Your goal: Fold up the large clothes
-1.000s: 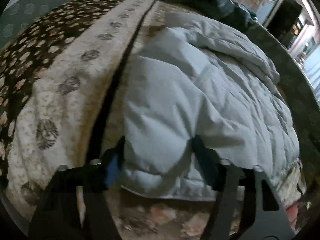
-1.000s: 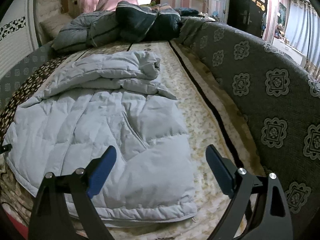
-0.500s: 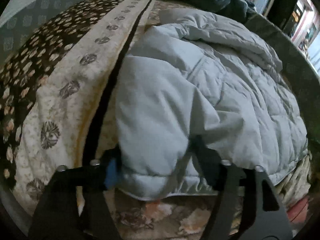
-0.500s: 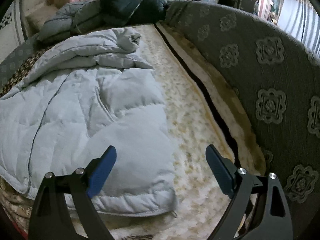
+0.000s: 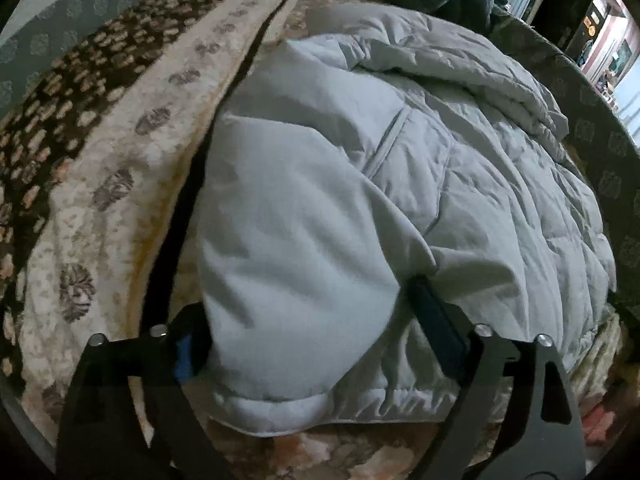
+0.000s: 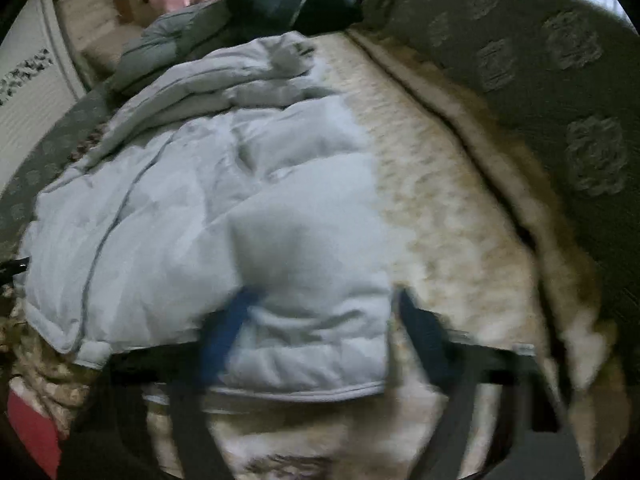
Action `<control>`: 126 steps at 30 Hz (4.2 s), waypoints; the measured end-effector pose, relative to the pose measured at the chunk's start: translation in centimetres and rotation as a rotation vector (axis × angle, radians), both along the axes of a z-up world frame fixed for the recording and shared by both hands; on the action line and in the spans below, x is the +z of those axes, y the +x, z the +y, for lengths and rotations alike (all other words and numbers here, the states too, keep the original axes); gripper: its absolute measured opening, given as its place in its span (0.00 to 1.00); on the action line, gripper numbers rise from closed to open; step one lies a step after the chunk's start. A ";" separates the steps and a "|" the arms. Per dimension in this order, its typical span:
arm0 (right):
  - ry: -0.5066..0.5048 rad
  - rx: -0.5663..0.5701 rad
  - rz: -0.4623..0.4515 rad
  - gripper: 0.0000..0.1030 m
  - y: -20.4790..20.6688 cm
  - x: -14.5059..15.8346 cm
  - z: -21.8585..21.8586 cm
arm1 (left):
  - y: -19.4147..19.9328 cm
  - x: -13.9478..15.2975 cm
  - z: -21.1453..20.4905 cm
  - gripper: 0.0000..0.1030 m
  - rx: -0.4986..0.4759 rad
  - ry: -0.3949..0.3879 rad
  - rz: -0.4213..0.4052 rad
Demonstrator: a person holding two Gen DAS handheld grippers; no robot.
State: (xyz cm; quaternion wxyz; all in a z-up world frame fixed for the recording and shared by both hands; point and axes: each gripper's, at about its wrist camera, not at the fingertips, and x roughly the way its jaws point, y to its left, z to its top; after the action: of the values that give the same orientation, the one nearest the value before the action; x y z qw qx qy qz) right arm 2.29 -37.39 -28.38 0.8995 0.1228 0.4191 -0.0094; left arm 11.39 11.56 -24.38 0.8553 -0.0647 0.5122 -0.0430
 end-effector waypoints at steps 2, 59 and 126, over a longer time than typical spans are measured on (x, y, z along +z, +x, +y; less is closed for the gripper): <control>-0.019 0.014 -0.002 0.39 -0.1 0.1 0.8 | 0.3 0.0 -0.1 0.91 -0.010 0.002 0.011; -0.014 -0.029 0.072 0.66 0.0 2.0 -3.2 | -7.0 1.1 -1.9 0.64 -0.069 -0.012 -0.031; 0.123 -0.038 -0.313 0.21 19.3 23.0 -6.6 | 12.7 23.8 -1.7 0.16 -0.023 -0.248 -0.331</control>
State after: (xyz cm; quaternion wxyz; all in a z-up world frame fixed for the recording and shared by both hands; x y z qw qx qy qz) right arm 21.58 -43.99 -5.40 0.9443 0.1857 0.2710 0.0184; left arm 24.05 9.87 -0.58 0.9127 -0.1556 0.3562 -0.1257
